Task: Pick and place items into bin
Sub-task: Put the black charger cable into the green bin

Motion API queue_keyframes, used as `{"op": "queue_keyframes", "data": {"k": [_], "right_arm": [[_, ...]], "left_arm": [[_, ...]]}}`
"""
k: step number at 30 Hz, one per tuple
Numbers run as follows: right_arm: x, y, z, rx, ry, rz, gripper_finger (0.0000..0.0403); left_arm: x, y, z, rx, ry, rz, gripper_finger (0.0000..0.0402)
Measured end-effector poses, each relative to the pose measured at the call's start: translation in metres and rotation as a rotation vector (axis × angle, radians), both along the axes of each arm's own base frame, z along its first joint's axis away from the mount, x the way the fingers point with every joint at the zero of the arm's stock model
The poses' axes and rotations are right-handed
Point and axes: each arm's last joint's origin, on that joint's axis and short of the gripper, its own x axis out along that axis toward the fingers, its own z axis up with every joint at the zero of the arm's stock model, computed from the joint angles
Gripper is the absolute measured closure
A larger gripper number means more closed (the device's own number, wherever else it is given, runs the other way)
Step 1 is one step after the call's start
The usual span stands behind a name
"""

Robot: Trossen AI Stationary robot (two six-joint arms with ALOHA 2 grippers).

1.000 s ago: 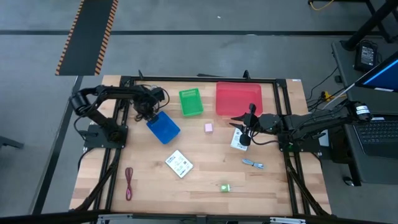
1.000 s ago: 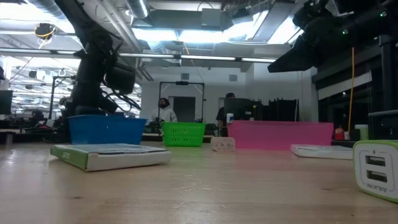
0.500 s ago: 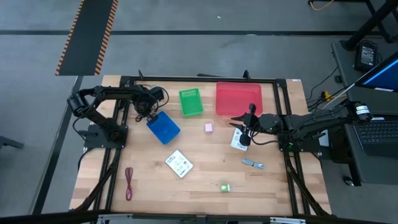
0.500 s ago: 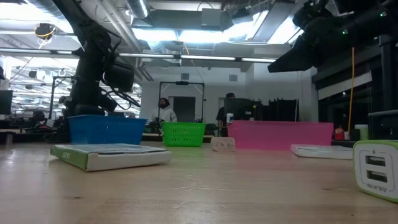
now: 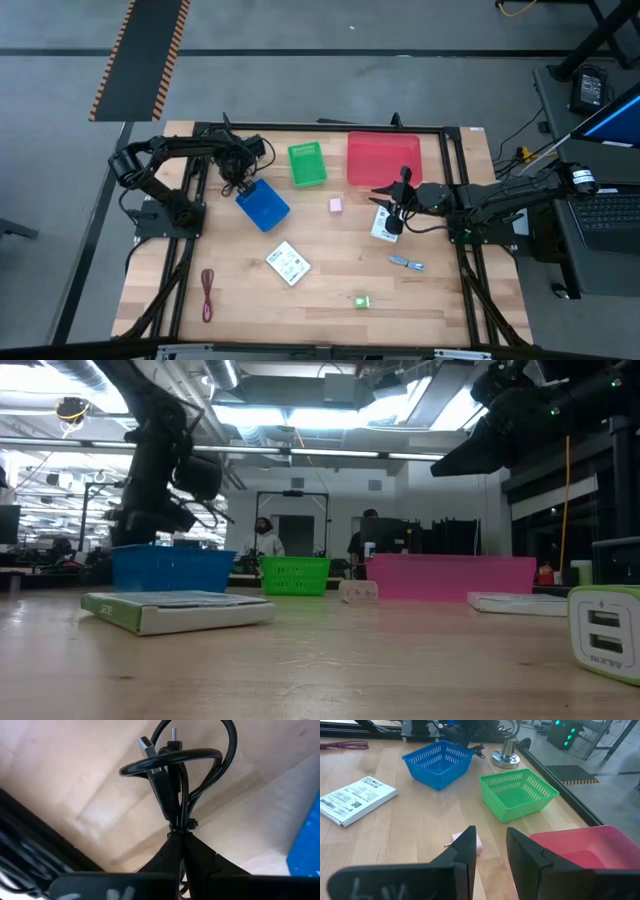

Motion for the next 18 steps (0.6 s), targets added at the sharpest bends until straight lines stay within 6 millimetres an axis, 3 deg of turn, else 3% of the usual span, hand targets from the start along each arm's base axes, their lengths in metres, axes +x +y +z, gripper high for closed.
{"op": "queue_keyframes", "data": {"k": [9, 18], "right_arm": [[0.0, 0.0, 0.0, 0.0, 0.0, 0.0, 0.0314], [0.0, 0.0, 0.001, -0.021, 0.002, 0.009, 0.0314]], "left_arm": [[0.005, 0.005, 0.036, 0.108, -0.107, -0.026, 0.0398], [-0.008, -0.007, 0.077, 0.217, -0.254, -0.102, 0.0398]]}}
